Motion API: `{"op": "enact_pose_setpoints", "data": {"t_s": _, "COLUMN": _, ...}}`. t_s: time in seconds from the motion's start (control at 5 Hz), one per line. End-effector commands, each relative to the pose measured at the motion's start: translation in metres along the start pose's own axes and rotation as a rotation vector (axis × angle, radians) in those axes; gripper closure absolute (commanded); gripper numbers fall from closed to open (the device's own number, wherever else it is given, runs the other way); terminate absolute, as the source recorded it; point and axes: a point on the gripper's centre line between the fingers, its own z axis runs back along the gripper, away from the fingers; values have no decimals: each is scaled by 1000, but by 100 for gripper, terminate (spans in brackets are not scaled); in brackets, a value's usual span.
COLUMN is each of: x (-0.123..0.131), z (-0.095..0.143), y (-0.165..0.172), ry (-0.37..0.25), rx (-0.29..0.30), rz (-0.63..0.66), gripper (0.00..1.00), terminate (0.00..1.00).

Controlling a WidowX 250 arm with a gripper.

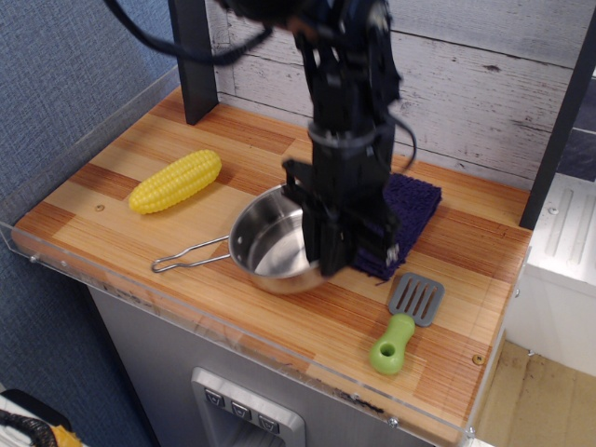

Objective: Take the pot off the towel and put it under the corn.

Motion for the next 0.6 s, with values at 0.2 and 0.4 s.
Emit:
{"op": "enact_pose_setpoints", "data": {"t_s": 0.2, "x": 6, "z": 86, "y": 59, "ry": -82, "rx": -16, "rz": 48, "gripper": 100, "terminate": 0}}
{"op": "enact_pose_setpoints", "data": {"t_s": 0.4, "x": 6, "z": 62, "y": 90, "ry": 11, "rx": -68, "rz": 134, "gripper": 100, "terminate": 0}}
